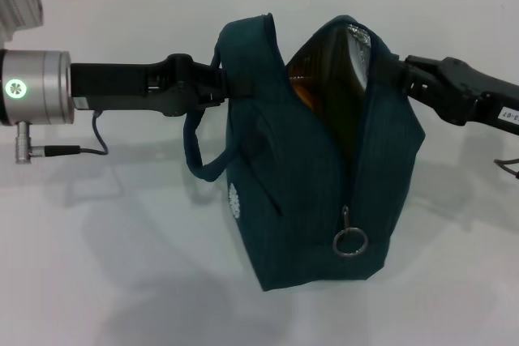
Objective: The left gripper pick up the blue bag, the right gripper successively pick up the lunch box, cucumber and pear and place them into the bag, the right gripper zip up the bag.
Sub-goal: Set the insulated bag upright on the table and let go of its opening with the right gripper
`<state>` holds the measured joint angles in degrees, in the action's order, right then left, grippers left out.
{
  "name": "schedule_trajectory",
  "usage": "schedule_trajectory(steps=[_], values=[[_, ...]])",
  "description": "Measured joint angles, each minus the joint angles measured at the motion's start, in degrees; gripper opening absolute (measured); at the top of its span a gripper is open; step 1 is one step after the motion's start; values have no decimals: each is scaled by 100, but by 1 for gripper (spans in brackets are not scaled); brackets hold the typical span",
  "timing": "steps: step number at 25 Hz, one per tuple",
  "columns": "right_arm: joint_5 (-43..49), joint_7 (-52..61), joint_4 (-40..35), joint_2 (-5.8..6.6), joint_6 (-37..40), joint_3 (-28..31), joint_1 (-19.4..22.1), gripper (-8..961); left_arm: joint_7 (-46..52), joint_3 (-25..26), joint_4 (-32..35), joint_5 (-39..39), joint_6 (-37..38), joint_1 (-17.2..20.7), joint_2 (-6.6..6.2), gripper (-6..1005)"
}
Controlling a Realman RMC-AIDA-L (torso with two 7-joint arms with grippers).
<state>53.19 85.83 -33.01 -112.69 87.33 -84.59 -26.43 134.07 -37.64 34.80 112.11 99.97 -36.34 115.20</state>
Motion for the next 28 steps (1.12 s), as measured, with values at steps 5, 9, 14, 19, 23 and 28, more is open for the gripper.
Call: schedule_trajectory(steps=[5,9,14,19,23,28], values=[[2,-161,-6,19,143,106,17,30,-20,-14,-3,132,-8,-42,-4,40],[7,-257,-36,48,221,289,34,29,-27,-1,23,94,-13,-107,-17,40],[12,-277,-15,88,228,336,32,29,-124,-12,-12,133,-32,-187,27,40],[129,-340,208,31,159,336,13,29,-115,-18,-32,246,-134,-1,68,40],[138,-370,395,4,156,335,-27,29,-68,-18,-82,270,-131,115,74,40],[135,-357,462,-18,214,343,19,30,-33,-16,-87,275,-129,169,75,41]])
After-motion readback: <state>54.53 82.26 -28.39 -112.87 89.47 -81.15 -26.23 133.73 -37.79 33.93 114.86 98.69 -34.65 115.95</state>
